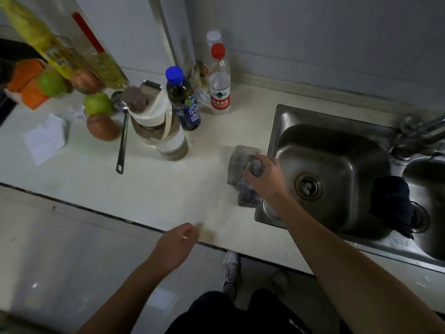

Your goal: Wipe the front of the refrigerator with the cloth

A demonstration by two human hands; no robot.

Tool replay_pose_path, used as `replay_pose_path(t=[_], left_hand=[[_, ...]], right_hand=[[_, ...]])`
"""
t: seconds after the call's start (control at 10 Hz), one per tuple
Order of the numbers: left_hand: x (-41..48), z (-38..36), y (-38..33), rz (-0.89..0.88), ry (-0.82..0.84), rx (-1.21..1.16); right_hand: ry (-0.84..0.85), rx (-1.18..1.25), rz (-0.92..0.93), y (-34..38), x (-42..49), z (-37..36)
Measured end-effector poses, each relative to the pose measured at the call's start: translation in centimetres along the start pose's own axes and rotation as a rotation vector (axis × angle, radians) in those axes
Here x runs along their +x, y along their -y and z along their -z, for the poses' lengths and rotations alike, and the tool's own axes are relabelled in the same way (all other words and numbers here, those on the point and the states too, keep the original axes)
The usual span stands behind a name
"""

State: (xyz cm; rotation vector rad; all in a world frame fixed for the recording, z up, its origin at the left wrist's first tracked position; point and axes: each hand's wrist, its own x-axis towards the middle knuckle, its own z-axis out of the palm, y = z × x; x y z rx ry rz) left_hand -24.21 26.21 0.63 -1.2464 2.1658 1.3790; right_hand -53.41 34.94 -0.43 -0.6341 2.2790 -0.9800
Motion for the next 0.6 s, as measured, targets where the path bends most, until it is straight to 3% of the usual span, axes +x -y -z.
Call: replay_pose_path(t=[0.2, 0.4, 0.6], left_hand=[[-0.3, -0.3, 0.4, -0.028, 0.000, 0.078], [-0.8, -1.3, 1.2, -0.003, -0.013, 0.121], [-1.7, -2.4, 2.0, 0.001, -0.019, 0.034]], right_hand=[[-0.033, -0.234, 0.144, -1.6, -2.6, 0.0], [0.152, -0.224, 0.048, -0.5, -2.3, 1.4], [0.066, -0.049, -0.125, -2.6, -7.2, 3.4]])
